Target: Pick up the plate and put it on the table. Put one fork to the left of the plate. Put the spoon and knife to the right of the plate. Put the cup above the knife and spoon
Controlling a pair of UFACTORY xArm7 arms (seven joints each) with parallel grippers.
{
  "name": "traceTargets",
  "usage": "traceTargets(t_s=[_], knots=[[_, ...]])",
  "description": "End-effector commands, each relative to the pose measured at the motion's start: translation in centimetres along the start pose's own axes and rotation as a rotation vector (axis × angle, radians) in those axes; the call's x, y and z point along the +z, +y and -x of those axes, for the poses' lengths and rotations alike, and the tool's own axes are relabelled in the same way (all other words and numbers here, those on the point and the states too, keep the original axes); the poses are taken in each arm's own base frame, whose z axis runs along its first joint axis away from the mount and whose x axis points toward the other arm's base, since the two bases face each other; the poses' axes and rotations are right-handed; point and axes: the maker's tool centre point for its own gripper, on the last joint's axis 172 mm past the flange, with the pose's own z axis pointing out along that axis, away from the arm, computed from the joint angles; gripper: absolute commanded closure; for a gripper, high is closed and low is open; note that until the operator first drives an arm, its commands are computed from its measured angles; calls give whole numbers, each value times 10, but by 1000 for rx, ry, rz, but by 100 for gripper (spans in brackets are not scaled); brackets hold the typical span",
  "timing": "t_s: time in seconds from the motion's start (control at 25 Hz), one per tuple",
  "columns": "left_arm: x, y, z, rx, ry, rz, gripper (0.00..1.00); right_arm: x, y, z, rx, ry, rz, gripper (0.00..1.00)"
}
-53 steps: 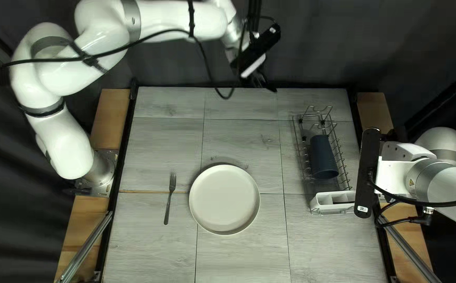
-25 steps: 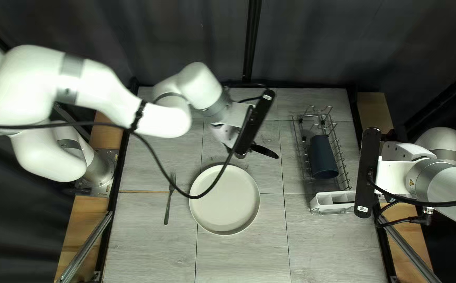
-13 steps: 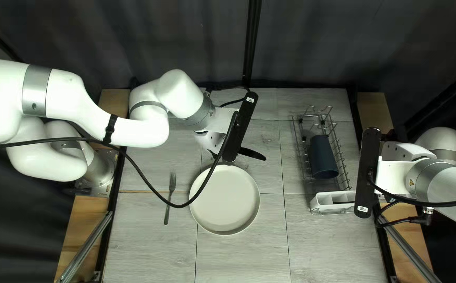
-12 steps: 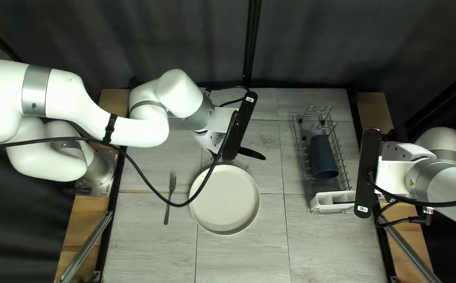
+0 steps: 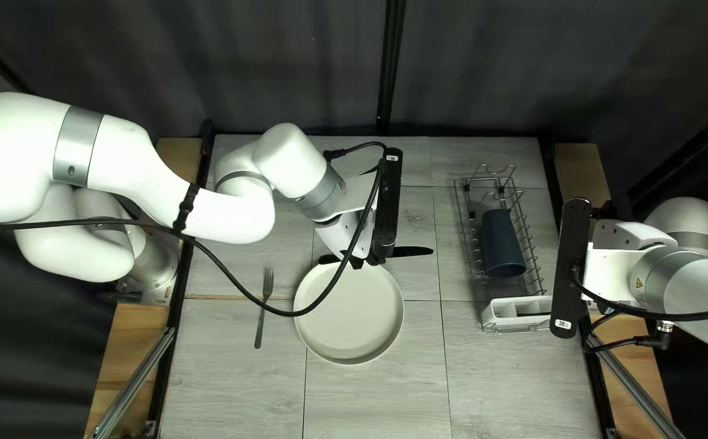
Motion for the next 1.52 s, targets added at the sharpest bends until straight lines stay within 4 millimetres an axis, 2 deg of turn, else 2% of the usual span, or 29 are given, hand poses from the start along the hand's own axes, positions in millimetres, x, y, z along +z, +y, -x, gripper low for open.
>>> traceTargets(t_s=[0.04,0.24,0.32,0.36,0.4,0.48,0.76,0.96,1.32,1.44,1.48,1.52], knots=[[10,37,-18,-181,-29,15,100,0,0,0,0,0,0,0],[8,33,-15,-200,-19,32,100,0,0,0,0,0,0,0],[15,32,-17,-374,67,31,100,0,0,0,0,0,0,0],[17,36,-17,-459,79,3,100,0,0,0,0,0,0,0],[18,49,-18,-539,105,-22,100,0,0,0,0,0,0,0],[14,60,-19,-537,121,-39,100,0,0,0,0,0,0,0],[10,57,-16,-544,120,-23,100,0,0,0,0,0,0,0],[23,69,-26,-840,145,-79,100,0,0,0,0,0,0,0],[19,67,-24,-848,142,-65,100,0,0,0,0,0,0,0],[24,63,-27,-1009,162,-113,100,0,0,0,0,0,0,0],[24,66,-27,-1120,169,-155,100,0,0,0,0,0,0,0],[23,68,-27,-1145,171,-166,100,0,0,0,0,0,0,0]])
